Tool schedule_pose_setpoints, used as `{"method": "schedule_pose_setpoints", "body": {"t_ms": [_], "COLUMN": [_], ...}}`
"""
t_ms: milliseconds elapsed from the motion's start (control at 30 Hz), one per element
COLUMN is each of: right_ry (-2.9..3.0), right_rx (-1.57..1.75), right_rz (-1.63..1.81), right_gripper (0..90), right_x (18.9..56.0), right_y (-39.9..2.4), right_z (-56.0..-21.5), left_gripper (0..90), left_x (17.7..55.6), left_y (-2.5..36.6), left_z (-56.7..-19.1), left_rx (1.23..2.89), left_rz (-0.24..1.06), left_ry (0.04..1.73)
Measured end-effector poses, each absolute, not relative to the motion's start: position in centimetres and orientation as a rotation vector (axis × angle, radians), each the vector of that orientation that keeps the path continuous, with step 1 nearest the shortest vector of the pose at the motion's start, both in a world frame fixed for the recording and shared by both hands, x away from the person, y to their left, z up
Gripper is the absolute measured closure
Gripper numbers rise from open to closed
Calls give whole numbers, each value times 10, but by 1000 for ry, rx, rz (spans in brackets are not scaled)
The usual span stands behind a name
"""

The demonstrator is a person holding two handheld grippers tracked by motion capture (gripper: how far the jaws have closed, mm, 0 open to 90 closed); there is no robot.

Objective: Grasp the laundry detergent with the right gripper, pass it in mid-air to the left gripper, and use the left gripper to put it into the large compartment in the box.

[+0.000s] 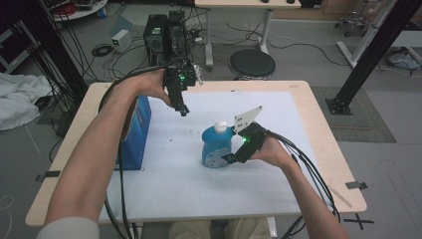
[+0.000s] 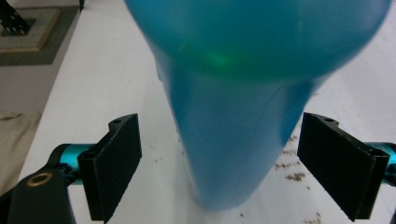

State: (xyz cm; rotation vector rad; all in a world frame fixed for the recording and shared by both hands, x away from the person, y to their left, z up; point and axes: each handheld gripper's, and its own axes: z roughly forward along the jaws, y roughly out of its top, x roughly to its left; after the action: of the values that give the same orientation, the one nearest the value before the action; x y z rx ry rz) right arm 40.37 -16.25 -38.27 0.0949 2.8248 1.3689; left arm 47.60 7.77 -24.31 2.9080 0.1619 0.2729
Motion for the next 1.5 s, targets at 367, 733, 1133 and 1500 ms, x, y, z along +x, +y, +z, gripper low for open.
{"method": "schedule_pose_setpoints", "body": {"t_ms": [367, 733, 1133, 1500], "right_ry": [2830, 2820, 2829, 2850], "right_rx": [78, 93, 93, 75], "right_rz": [1437, 1478, 1536, 1535], "right_gripper": [191, 240, 284, 327], "right_x": [406, 409, 411, 413], "right_y": [-157, -159, -159, -159], "right_z": [-390, -391, -392, -393], "left_gripper": [129, 129, 129, 129], "left_x": [474, 471, 470, 469], "left_y": [78, 78, 79, 79], "left_z": [-244, -245, -246, -247], "left_rx": [2918, 2918, 2919, 2915], "left_rz": [271, 272, 273, 268], "left_ry": [155, 152, 146, 155]}}
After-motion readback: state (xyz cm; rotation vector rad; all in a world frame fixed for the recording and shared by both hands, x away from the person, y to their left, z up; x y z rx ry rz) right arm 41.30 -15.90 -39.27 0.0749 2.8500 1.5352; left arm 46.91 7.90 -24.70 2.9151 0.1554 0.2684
